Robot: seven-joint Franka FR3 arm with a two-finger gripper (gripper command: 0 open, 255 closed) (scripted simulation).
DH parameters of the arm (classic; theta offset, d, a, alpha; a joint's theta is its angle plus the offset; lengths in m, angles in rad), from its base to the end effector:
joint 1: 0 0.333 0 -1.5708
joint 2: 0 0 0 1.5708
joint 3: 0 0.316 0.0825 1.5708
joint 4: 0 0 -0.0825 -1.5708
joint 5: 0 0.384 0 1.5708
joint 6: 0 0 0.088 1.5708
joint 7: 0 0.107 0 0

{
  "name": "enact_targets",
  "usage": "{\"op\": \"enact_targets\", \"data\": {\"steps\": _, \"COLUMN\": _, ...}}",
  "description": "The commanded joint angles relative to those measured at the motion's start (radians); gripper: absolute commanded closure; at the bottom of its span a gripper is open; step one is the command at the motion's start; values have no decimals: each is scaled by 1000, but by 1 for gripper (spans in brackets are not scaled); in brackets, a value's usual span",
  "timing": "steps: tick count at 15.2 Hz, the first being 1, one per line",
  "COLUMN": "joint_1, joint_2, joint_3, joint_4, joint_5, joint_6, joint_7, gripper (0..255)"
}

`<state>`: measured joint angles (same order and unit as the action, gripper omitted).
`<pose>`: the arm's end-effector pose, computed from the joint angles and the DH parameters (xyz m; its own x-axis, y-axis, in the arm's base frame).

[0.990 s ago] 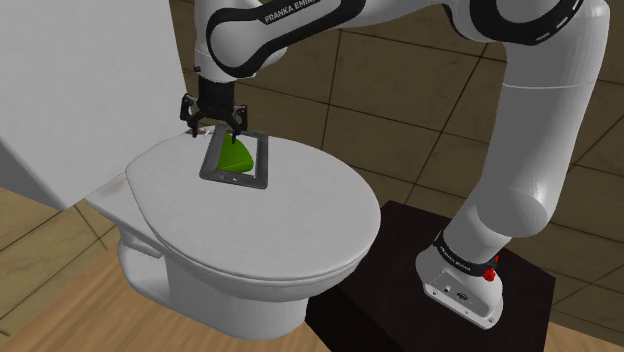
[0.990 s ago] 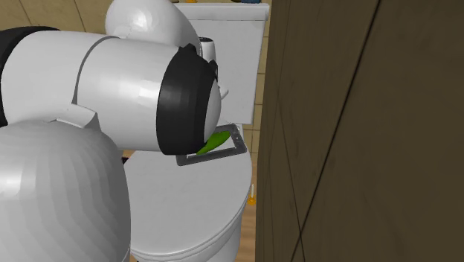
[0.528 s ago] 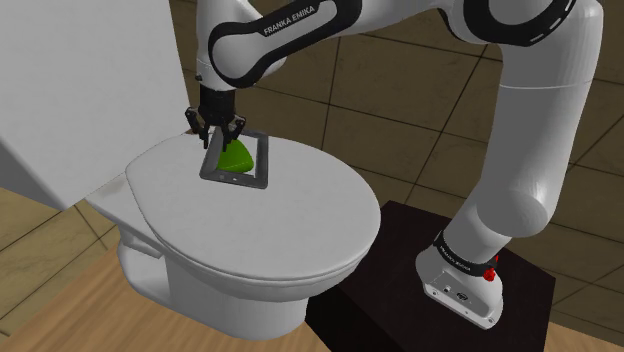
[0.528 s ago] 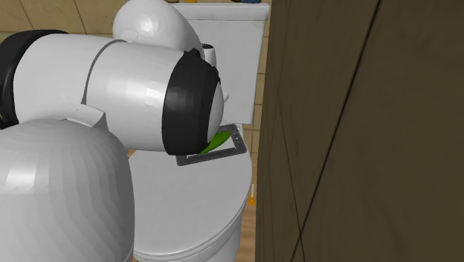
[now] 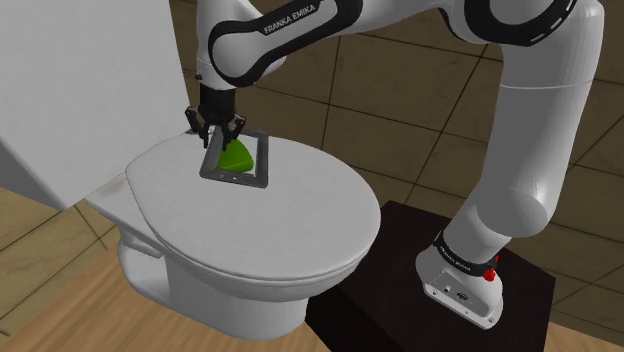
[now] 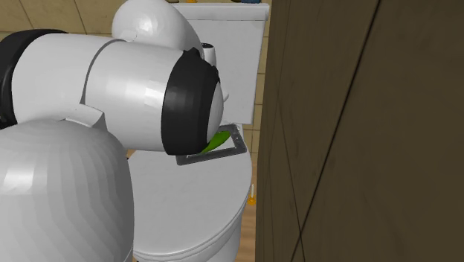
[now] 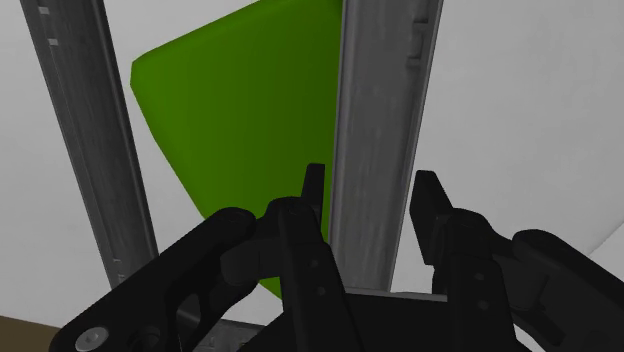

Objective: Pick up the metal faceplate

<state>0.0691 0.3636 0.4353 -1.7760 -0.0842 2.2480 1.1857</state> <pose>0.5862 0.2930 0.3845 0.7852 -0.6190 -0.0183 -0.6132 -0.7731 -0.1625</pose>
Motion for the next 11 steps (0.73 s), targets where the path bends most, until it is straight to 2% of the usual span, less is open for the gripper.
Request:
{"op": "enact_targets", "data": {"steps": 1, "joint_1": -1, "joint_2": -8, "joint_3": 2, "joint_4": 10, "joint_5": 4, "joint_6": -17, "joint_7": -1, "gripper": 255}}
{"op": "enact_targets", "data": {"steps": 11, "joint_1": -7, "joint_2": -53, "joint_3": 12, "joint_4": 87, "joint_5": 26, "joint_6": -136, "joint_7": -9, "gripper": 255}}
